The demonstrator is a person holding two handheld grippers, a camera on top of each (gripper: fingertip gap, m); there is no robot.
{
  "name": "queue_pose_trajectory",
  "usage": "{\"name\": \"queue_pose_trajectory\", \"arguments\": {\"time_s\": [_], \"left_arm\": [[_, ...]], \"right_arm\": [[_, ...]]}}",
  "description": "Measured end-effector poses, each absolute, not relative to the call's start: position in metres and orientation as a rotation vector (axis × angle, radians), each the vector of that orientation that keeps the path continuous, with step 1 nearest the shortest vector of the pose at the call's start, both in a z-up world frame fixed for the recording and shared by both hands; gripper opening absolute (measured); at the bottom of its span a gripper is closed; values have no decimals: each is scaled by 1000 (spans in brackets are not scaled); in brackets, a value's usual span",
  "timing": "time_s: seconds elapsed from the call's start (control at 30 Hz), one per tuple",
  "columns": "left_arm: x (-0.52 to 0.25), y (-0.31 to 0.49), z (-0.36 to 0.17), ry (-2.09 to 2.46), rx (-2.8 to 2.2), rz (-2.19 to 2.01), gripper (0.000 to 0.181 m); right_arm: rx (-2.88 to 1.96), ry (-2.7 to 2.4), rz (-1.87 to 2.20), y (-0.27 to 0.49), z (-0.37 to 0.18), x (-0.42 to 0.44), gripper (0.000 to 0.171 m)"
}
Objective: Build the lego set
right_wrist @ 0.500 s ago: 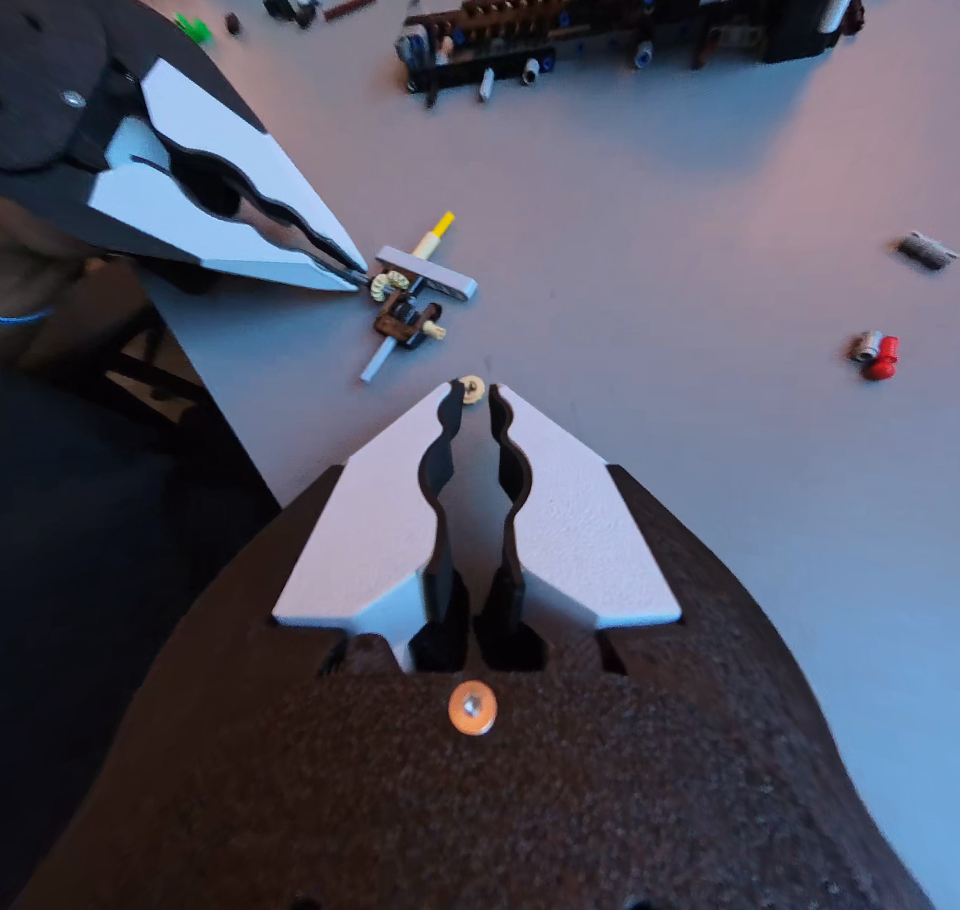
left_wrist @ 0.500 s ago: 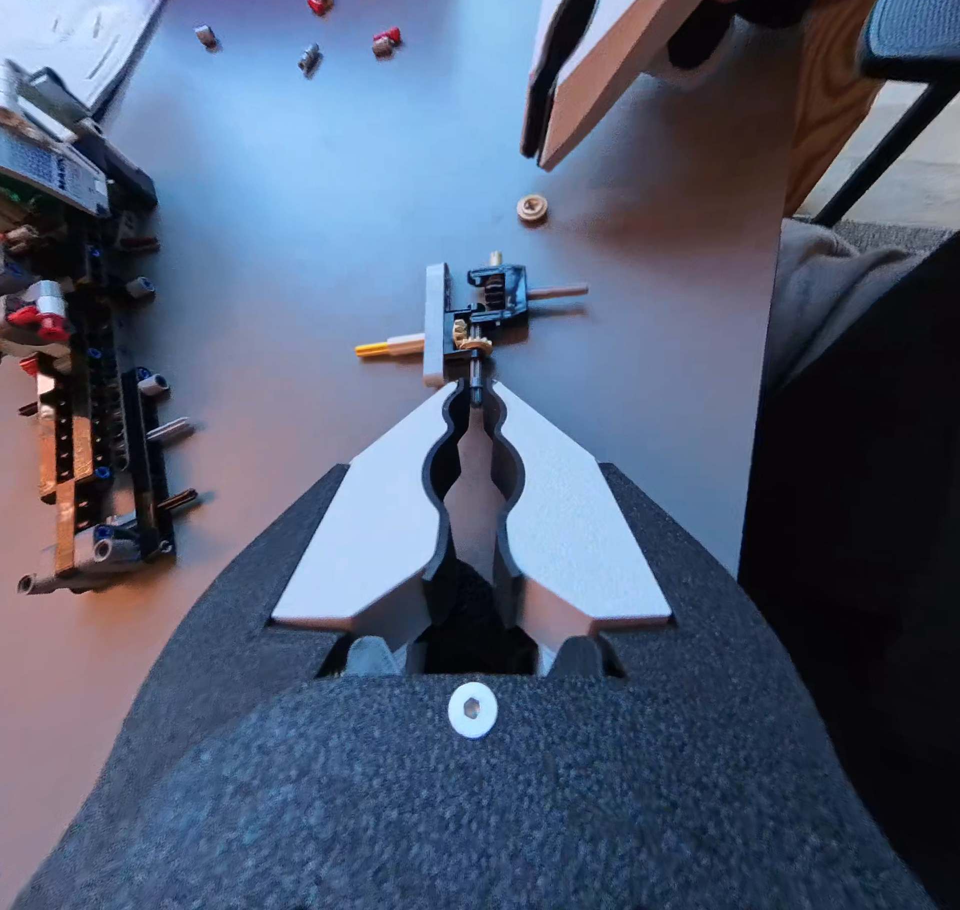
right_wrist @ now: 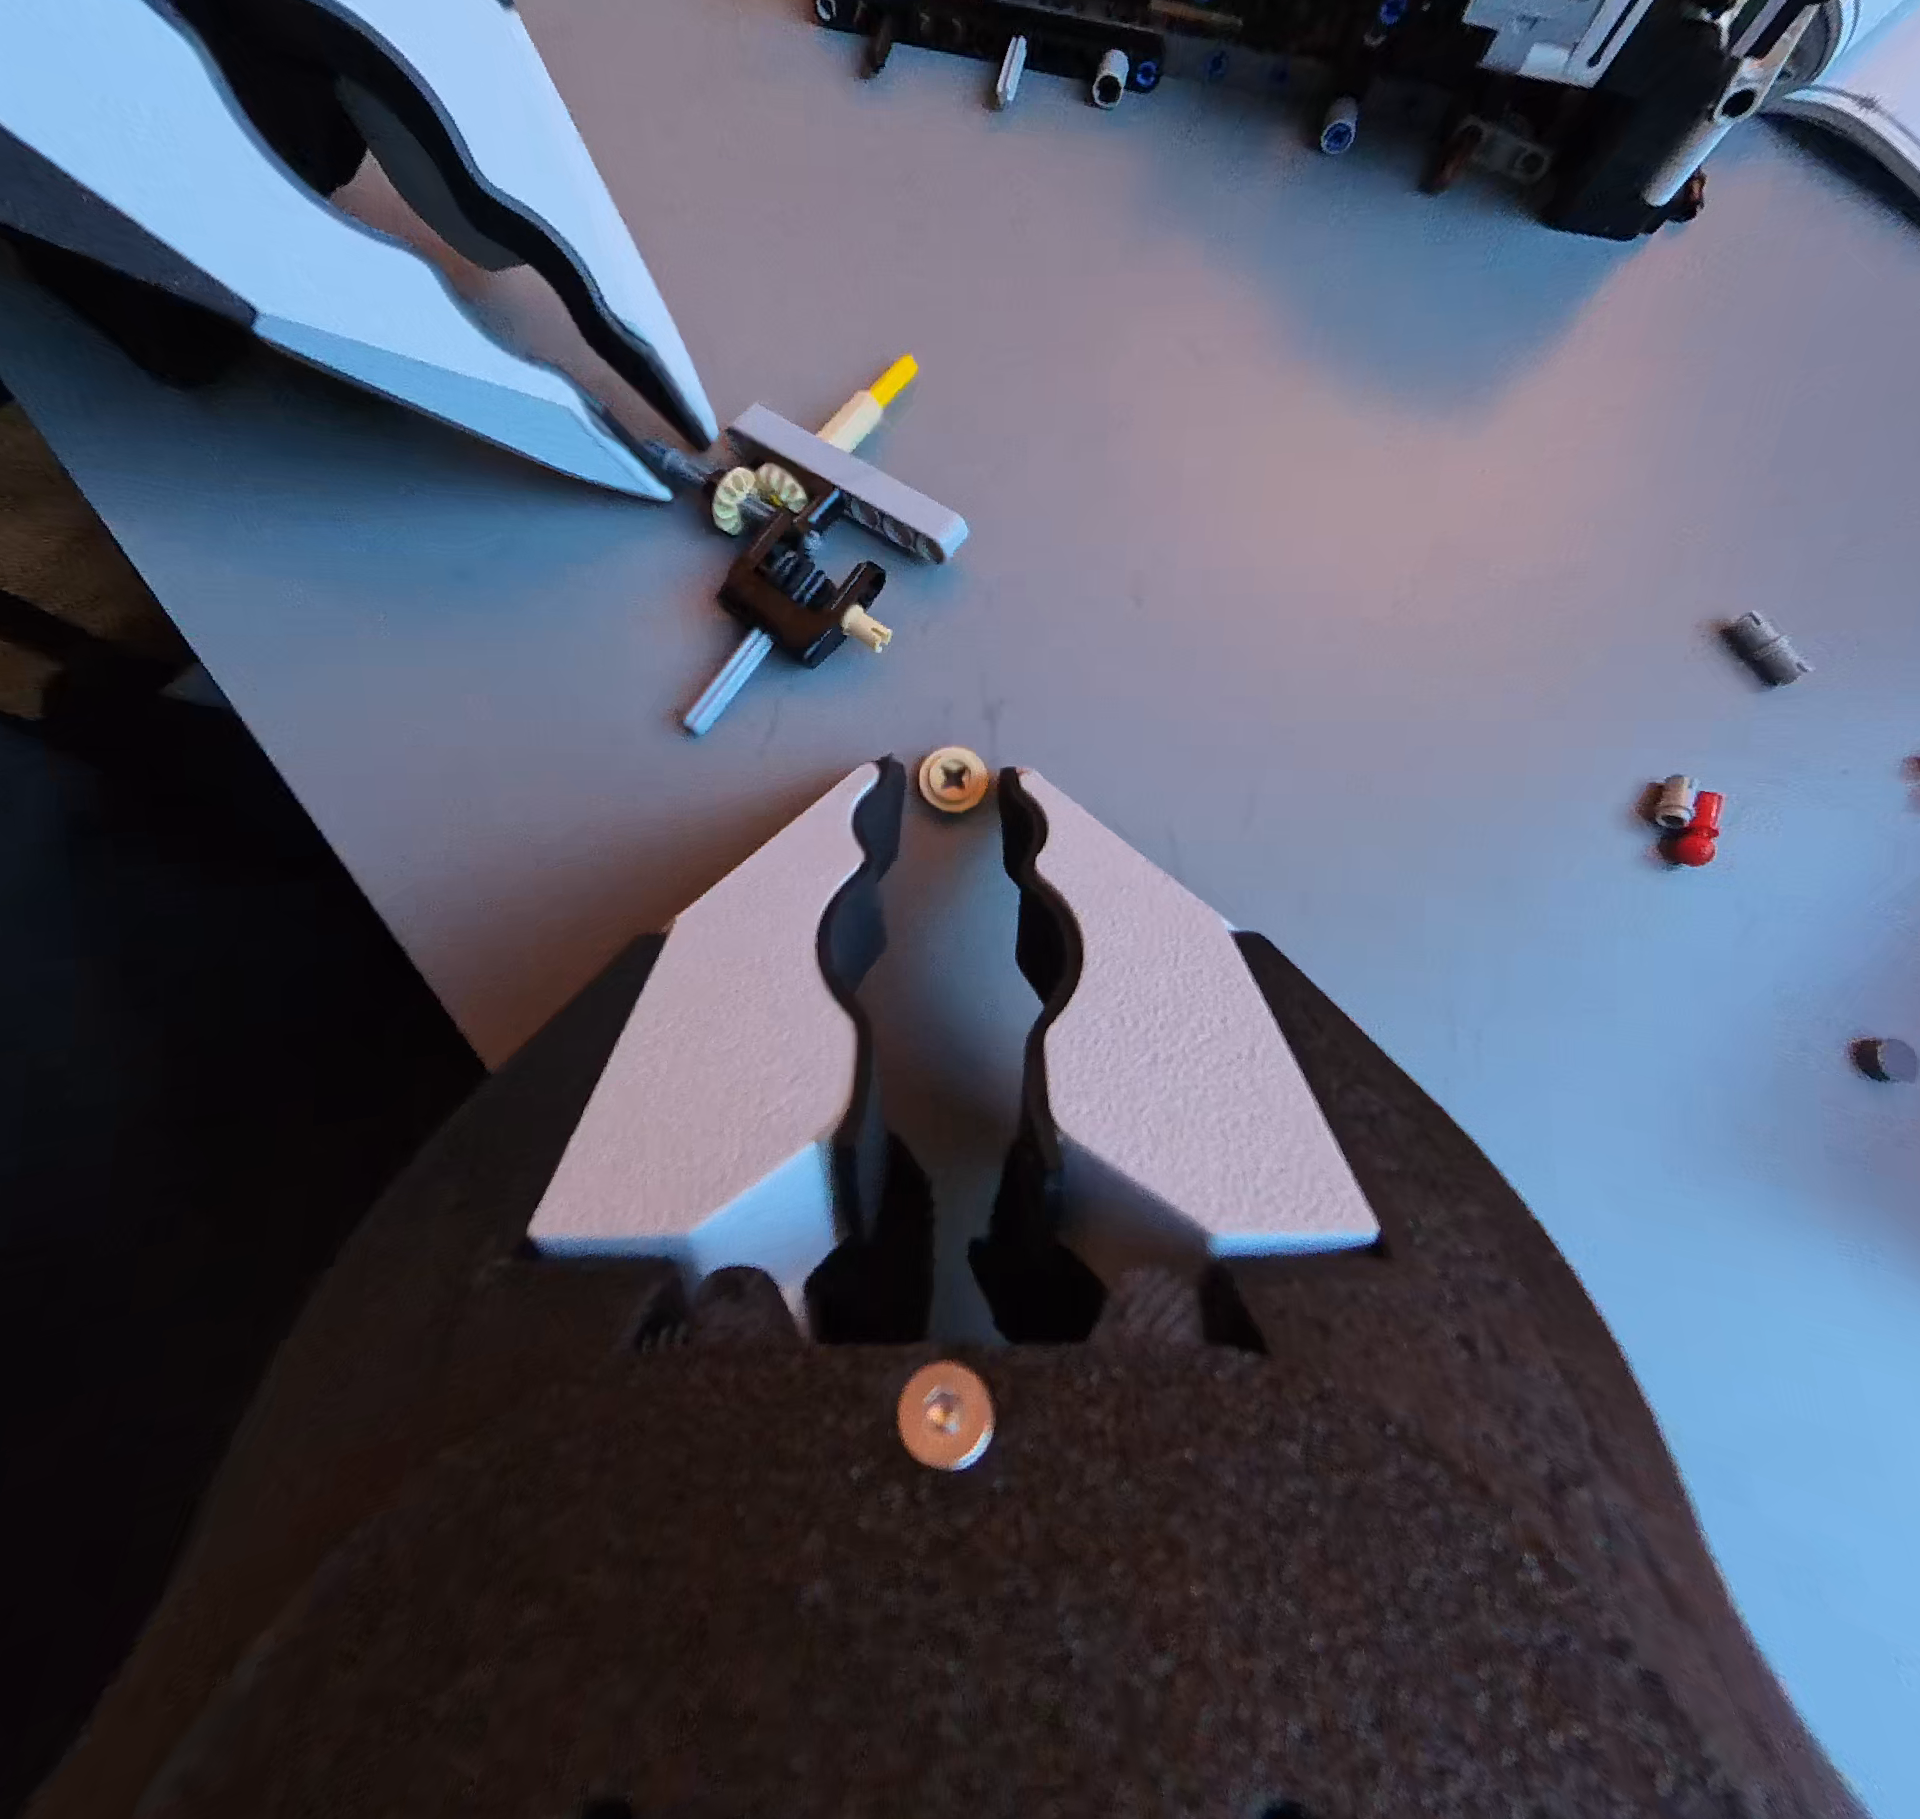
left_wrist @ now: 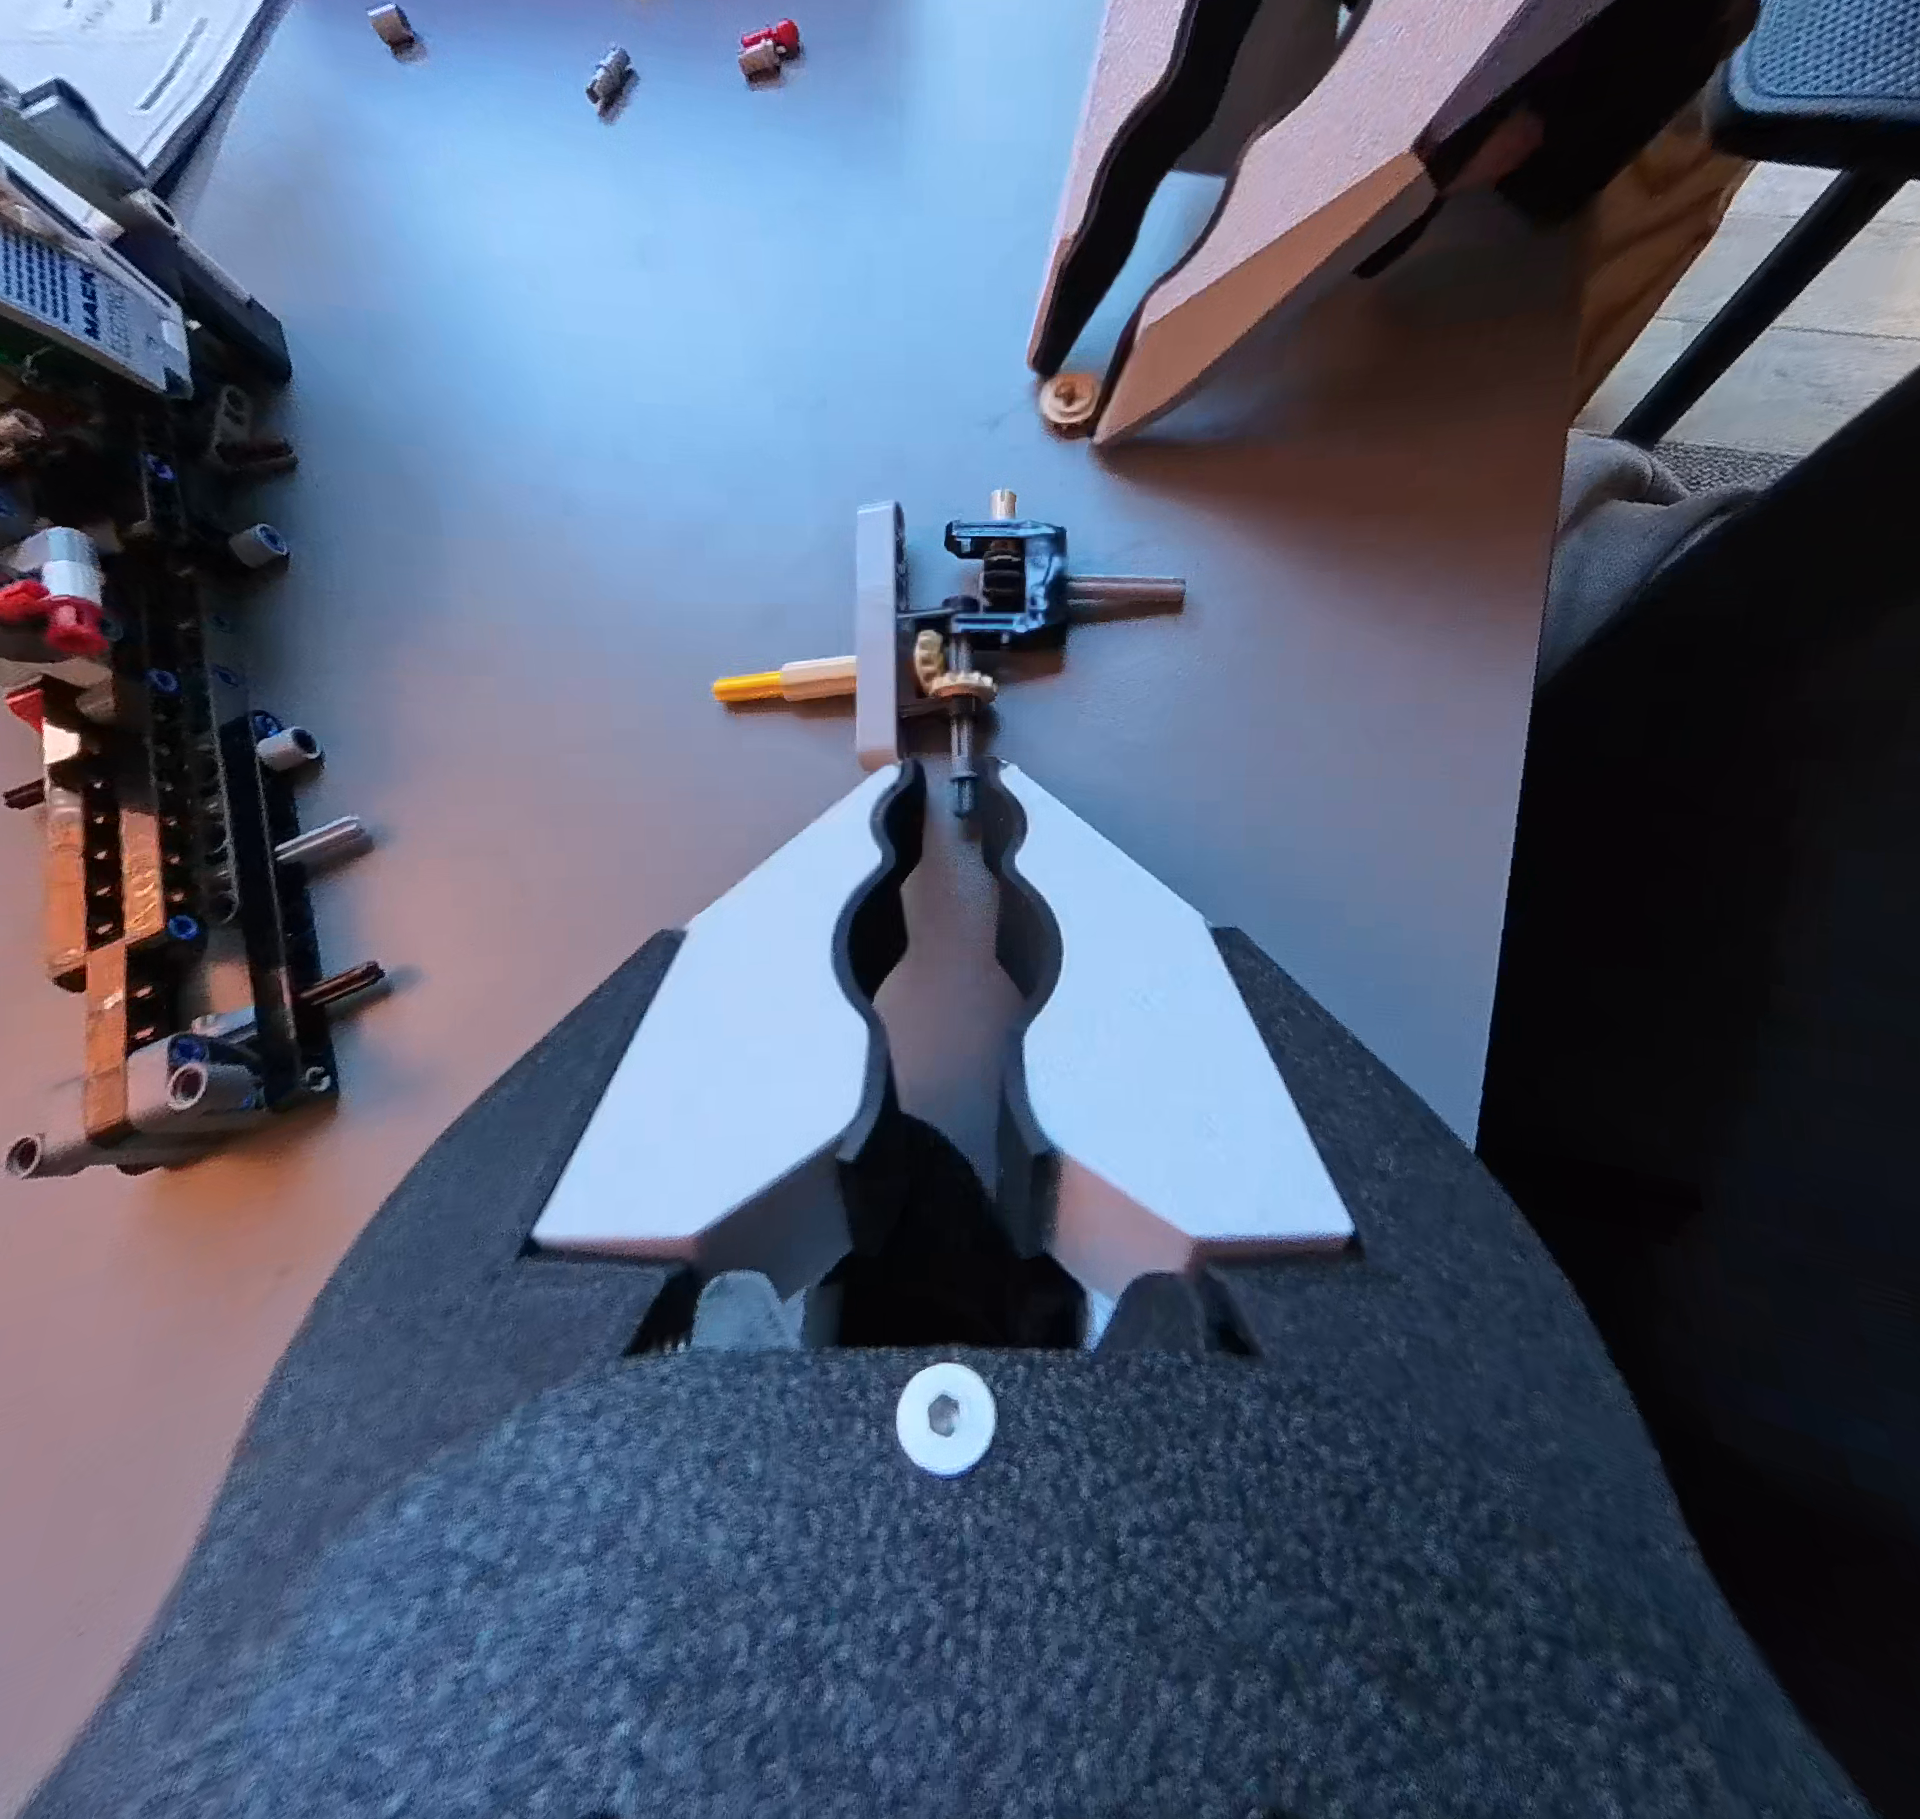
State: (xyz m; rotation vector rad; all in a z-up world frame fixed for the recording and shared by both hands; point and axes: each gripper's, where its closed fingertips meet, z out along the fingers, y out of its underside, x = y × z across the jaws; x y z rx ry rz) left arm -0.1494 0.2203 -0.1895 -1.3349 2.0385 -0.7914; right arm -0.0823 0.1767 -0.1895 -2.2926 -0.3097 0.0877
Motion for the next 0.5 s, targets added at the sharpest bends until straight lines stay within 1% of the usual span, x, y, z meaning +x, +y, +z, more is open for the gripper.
{"name": "queue_pose_trajectory", "arguments": {"time_s": [0.07, 0.23, 0.3, 0.43, 0.5], "left_arm": [[-151, 225, -188, 2018, -1353, -792, 10], [-151, 229, -167, 1977, -1356, -876, 21], [-145, 223, -160, 1984, -1278, -921, 22], [-125, 209, -142, 1924, -1162, -1034, 26], [-115, 204, -129, 1856, -1117, -1062, 26]], "right_arm": [[-2291, -319, 97, 178, -190, -83, 12], [-2258, -275, 159, 183, -183, -81, 12], [-2160, -171, 335, 189, -164, -86, 11], [-1809, 137, 907, 201, -111, -101, 11], [-1659, 253, 1118, 202, -99, -106, 11]]}}
